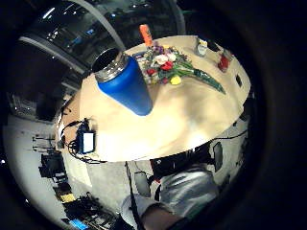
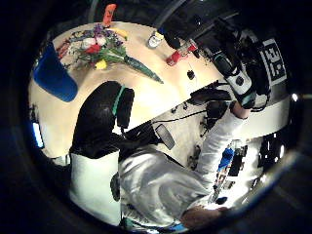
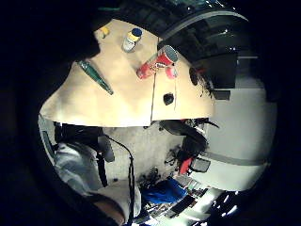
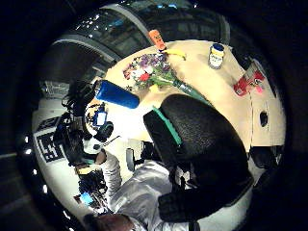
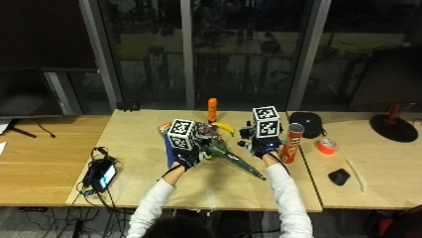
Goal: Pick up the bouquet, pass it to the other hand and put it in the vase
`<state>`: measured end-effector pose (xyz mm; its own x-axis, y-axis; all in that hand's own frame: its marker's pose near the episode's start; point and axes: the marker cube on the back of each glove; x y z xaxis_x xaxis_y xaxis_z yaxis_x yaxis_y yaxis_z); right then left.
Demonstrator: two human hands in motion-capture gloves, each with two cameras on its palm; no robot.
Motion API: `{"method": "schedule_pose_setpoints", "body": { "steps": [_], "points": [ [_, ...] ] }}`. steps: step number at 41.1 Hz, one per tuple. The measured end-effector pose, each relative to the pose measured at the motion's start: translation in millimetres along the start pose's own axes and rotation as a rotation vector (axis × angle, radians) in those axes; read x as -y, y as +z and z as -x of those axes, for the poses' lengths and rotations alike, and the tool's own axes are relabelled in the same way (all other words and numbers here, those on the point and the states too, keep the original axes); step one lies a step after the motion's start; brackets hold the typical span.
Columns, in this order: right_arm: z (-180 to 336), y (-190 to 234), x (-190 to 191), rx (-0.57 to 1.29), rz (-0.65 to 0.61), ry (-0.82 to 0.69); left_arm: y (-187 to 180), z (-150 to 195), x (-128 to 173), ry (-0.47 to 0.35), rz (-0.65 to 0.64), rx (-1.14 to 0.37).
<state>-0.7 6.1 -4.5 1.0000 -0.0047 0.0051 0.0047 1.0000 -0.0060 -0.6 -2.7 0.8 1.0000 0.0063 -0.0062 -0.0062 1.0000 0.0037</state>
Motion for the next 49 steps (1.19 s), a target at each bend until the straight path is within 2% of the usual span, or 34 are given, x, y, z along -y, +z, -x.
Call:
{"method": "schedule_pose_setpoints", "body": {
  "steps": [14,24,32,38,49],
  "points": [
    [6.3,-0.1,-5.7,0.05,-0.044,-0.052,13.6,1.2,0.8,0.017,-0.008,-0.02],
    [21.6,5.5,16.3,0.137,-0.014,-0.11,22.3,15.7,-2.8,-0.001,-0.008,0.001],
    [12.9,8.7,31.4,0.164,-0.016,-0.05,27.6,28.5,-2.4,-0.022,0.001,-0.013],
    [-10.3,28.9,62.2,0.201,-0.015,0.021,25.2,28.3,-6.2,-0.014,0.007,-0.013],
    [-46.9,93.3,101.4,0.232,0.072,0.121,27.8,27.2,-8.7,-0.007,0.01,-0.035]
  ]
}}
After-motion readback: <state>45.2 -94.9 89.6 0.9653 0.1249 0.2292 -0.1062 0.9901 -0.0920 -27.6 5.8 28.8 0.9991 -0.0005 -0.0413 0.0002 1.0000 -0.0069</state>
